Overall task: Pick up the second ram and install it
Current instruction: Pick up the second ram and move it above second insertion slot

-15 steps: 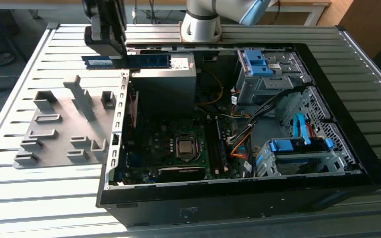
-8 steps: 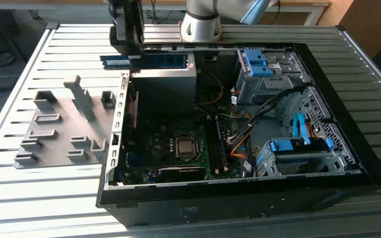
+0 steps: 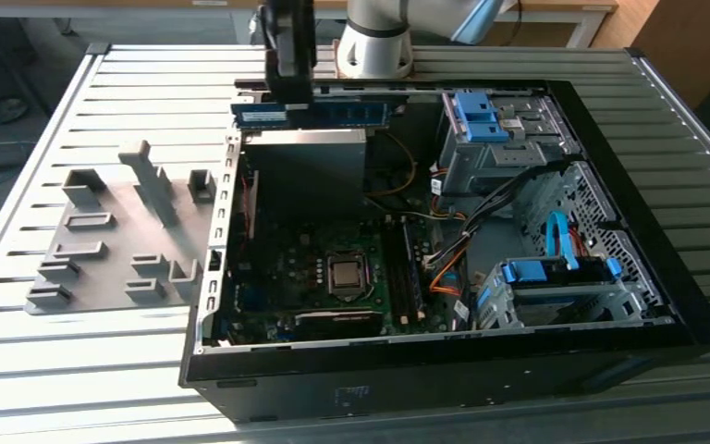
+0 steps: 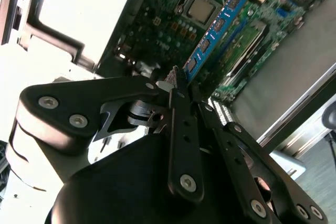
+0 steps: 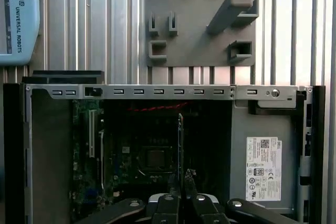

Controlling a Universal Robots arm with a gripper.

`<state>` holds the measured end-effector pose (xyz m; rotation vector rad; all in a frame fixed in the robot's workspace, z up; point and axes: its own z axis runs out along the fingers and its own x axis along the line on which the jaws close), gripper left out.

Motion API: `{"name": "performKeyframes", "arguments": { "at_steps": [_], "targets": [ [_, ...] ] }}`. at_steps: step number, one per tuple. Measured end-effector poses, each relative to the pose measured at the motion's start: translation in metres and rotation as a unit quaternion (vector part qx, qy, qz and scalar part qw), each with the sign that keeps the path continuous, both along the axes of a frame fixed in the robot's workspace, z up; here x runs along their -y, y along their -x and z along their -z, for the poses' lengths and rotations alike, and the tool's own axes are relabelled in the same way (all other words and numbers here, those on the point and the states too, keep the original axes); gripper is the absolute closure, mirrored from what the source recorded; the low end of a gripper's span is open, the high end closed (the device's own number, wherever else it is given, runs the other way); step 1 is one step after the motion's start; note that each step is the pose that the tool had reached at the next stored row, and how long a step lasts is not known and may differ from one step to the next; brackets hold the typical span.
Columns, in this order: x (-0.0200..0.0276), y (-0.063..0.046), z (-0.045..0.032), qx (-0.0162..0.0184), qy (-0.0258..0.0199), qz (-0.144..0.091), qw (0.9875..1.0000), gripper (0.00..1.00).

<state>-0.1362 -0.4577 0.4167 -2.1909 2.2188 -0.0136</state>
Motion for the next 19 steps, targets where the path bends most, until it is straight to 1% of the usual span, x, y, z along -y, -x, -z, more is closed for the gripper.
{"name": "performKeyframes", "arguments": {
  "at_steps": [3,4,5,6,7,14,16,19],
  "targets": [
    [0.0,-0.013,0.0004,0.0,0.0,0.0,1.0,0.86],
    [0.0,-0.023,0.0006,0.0,-0.0001,0.0,1.0,0.86],
    [0.0,-0.027,0.0007,0.0,0.0,0.0,1.0,0.86],
    [0.0,-0.036,0.001,0.0,0.0,0.0,1.0,0.86],
    [0.0,-0.041,0.0011,0.0,0.0,0.0,1.0,0.86],
    [0.0,-0.072,0.002,0.0,0.0,0.0,1.0,0.86],
    [0.0,-0.08,0.0023,0.0,-0.0001,0.0,1.0,0.86],
    [0.0,-0.088,0.0028,0.0,-0.0001,0.0,1.0,0.86]
  ]
}}
